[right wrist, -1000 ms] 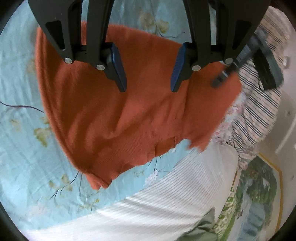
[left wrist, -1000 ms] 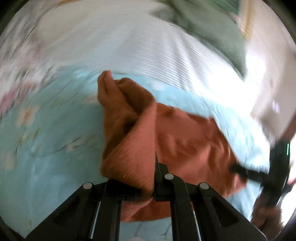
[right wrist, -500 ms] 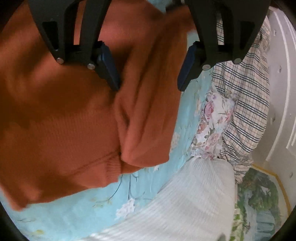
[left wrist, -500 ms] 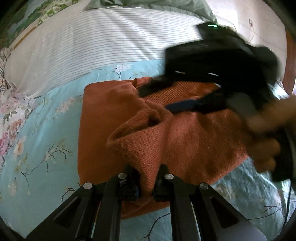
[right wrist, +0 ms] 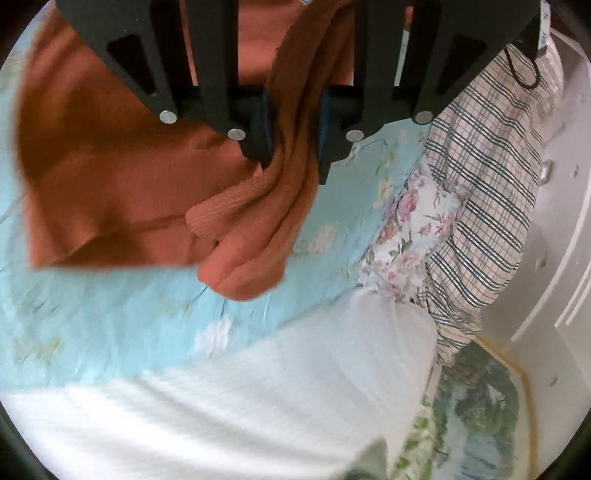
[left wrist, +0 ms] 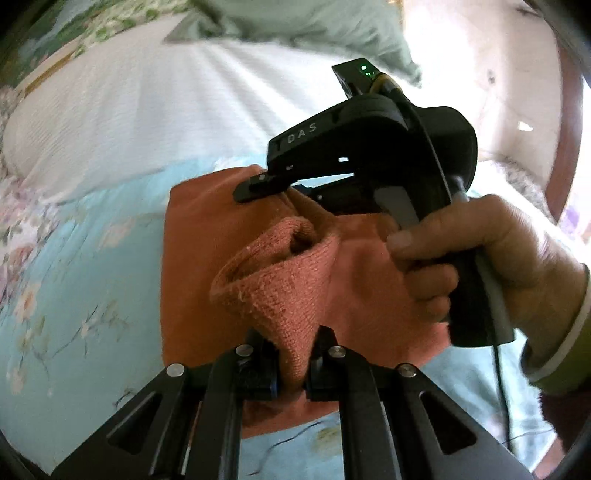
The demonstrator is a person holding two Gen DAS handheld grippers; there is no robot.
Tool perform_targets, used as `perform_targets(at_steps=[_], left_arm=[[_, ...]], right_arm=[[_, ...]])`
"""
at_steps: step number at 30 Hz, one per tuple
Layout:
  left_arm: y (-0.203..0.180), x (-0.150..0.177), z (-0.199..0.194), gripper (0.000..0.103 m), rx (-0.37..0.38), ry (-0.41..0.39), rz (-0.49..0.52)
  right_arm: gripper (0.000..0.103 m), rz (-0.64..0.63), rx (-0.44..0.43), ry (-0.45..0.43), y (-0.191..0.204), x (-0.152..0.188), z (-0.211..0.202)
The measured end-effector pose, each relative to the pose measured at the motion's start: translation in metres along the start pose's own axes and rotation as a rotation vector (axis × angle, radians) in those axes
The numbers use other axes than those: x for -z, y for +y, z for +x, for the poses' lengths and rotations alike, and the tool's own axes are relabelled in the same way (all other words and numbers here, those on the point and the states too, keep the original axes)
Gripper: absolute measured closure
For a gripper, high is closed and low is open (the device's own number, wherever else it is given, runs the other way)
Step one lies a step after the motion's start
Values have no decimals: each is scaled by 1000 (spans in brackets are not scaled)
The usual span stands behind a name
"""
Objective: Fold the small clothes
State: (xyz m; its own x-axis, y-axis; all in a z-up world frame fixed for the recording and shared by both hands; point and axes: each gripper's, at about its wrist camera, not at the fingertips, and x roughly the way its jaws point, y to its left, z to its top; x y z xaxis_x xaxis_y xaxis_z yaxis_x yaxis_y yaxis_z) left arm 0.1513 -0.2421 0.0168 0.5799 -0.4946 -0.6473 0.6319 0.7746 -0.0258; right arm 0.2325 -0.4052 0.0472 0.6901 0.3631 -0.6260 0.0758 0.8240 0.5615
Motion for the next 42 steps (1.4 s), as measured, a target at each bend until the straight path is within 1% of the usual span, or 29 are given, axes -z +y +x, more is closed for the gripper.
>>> perform_targets(at_steps=[2, 5, 9, 11, 13, 16, 20, 22, 24, 26, 27, 28, 29, 30, 31, 32, 33, 34, 35, 37, 39, 41, 42], left_arm=[[-18, -10, 1, 95, 32, -9, 20], [-45, -18, 13, 95, 82, -8, 33], [-74, -16, 42, 95, 153, 34, 36], [-82, -14, 56, 95, 166, 59, 41], [-89, -11, 66, 95, 176, 84, 47], [-94, -9, 74, 95, 183, 97, 60], [-90, -11, 86, 94, 189, 105, 72], [-86, -13, 101, 94, 191, 130, 71], [-88, -13, 105, 92, 194, 142, 69], [-87, -16, 104, 88, 204, 145, 66], [-84, -17, 103, 80, 213, 149, 62], [-84, -16, 98, 68, 233, 155, 55], [-79, -16, 96, 62, 244, 158, 48], [-74, -15, 92, 53, 249, 159, 38], [-65, -15, 86, 50, 257, 155, 23], [-60, -12, 76, 49, 270, 151, 8], [-52, -10, 69, 44, 283, 150, -8], [-39, -9, 61, 40, 285, 149, -29], [-29, -8, 56, 38, 279, 144, -45], [-2, -7, 45, 31, 256, 132, -92], [21, -4, 40, 27, 239, 130, -142], [48, -4, 42, 26, 231, 145, -202], [55, -3, 44, 26, 231, 153, -223]], right_arm=[[82, -19, 39, -17, -7, -2, -21], [82, -5, 88, -25, -32, 2, -42], [82, 46, 145, -3, -73, 13, -48], [82, 66, 150, 1, -88, 18, -50], [82, 74, 152, -2, -97, 21, -54], [83, 63, 161, -13, -100, 24, -59], [82, 71, 206, 3, -110, 28, -52], [80, 75, 216, 7, -113, 30, -50], [77, 76, 232, -2, -112, 33, -52], [72, 65, 260, -13, -106, 35, -56], [66, 53, 282, -18, -101, 37, -60], [61, 45, 297, -22, -97, 39, -64], [49, 43, 300, -28, -94, 41, -67], [37, 41, 299, -39, -90, 44, -73], [32, 38, 300, -54, -86, 47, -79], [24, 30, 302, -70, -81, 51, -86], [21, 27, 305, -77, -78, 55, -89], [21, 26, 307, -81, -75, 59, -94], [20, 29, 303, -83, -74, 63, -98], [18, 43, 297, -82, -72, 71, -102], [16, 62, 302, -76, -74, 78, -103], [16, 82, 303, -62, -78, 82, -101], [16, 91, 298, -57, -80, 84, -100]])
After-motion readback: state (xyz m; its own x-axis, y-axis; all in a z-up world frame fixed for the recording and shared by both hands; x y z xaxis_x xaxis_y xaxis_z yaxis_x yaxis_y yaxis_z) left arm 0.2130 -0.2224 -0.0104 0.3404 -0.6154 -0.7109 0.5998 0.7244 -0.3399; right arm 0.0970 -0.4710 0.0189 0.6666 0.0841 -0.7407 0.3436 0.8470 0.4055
